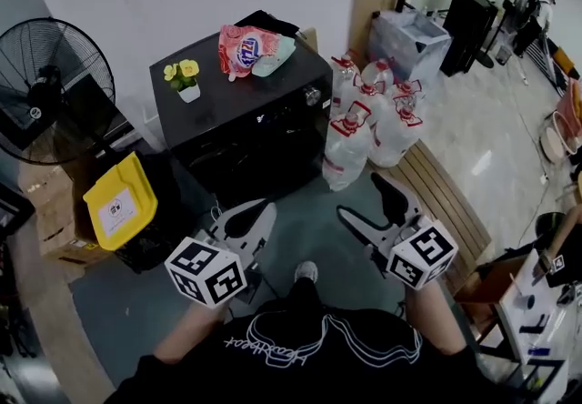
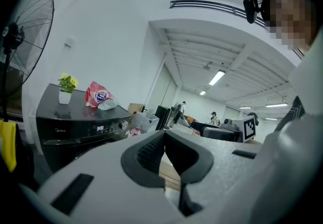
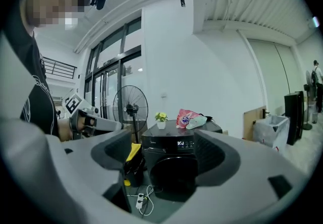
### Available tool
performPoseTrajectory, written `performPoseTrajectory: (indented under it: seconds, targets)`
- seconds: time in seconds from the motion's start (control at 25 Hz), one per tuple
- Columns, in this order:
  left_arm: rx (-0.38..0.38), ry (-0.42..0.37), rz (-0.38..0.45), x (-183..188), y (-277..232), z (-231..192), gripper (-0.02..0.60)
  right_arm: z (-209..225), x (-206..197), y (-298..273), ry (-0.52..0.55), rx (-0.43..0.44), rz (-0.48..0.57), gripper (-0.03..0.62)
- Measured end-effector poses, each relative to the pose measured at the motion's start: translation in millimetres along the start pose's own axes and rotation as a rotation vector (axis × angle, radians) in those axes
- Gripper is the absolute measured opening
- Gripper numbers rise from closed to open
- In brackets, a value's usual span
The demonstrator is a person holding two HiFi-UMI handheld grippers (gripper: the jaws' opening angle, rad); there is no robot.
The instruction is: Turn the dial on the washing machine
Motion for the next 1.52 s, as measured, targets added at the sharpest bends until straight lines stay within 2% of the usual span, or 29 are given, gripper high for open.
performPoseTrajectory:
  seconds: [0.36, 0.6, 0.84, 1.52]
  targets:
    - [0.062, 0.042, -0.018, 2.2, -82.2, -101.1, 0.005, 87.7, -7.3, -92.8, -0.06, -0.05, -0.061, 0.38]
    - [0.12, 0.098, -0.046, -12.8, -110.7, -151.6, 0.005, 119.9, -24.5, -136.5, -0.044, -0.084, -0.108, 0.379]
    - [0.17, 0.104, -0.04, -14.4, -119.4, -178.3, 0.005, 144.5, -34.2, -169.2, 0.023, -0.121, -0.142, 0.377]
    - [0.321, 0.128, -0.03, -14.3, -148.4, -219.3, 0.005, 235.1, -62.4, -279.0, 0.145, -0.078, -0.241, 0.36]
Point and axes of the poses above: the fingertips, and each gripper's own axes: y backward along the fingers, z to its right, x out of its top, the point moved 1 cm from there along y, backward along the fingers, and after that the axes turned 6 degrees about -y, right-handed, at the moved point
